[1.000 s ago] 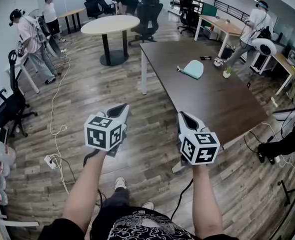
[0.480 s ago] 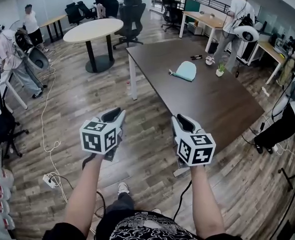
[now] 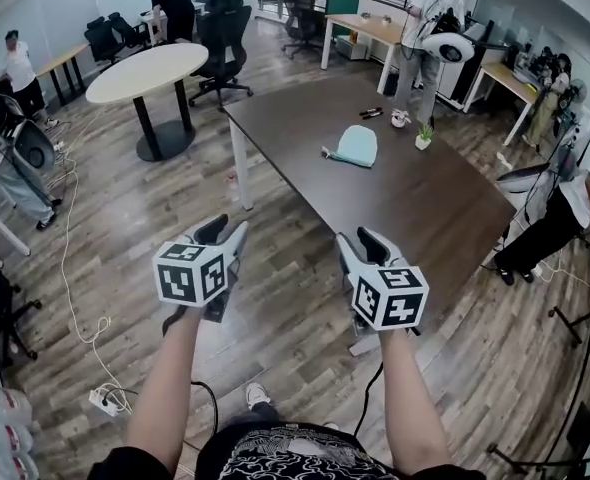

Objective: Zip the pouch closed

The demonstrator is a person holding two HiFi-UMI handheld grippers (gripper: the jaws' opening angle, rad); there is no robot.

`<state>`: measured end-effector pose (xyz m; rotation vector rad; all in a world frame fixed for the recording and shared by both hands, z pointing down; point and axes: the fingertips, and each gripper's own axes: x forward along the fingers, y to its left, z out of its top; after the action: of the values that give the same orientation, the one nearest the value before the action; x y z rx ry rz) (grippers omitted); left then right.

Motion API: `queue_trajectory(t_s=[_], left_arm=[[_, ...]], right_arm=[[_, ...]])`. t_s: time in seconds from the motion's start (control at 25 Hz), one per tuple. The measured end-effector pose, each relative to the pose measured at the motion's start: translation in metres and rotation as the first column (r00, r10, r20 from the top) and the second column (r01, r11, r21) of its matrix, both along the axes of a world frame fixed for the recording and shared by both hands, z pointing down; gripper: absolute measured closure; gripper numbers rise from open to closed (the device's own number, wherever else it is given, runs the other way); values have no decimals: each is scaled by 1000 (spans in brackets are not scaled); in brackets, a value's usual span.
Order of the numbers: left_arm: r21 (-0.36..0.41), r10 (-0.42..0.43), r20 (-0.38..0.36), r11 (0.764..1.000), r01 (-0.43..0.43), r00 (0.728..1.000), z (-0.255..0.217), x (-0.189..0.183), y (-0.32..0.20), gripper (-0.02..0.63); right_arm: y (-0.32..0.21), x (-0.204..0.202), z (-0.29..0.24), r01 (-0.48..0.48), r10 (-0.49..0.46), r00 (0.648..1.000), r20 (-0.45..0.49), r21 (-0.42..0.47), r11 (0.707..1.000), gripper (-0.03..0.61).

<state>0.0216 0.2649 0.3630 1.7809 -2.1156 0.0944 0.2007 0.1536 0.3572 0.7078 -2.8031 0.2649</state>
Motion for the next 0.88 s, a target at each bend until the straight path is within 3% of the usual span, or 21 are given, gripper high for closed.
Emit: queue_trajectory(t_s=[0.32, 0.88], left_arm=[[-1, 52, -10, 999, -52, 999, 0, -48, -14, 370], [-12, 89, 1, 996, -89, 996, 12, -98, -23, 308]], right_arm=[[-8, -36, -1, -78, 78, 997, -13, -6, 997, 334], [-11, -72, 2, -152, 151, 988, -16, -24, 988, 213]])
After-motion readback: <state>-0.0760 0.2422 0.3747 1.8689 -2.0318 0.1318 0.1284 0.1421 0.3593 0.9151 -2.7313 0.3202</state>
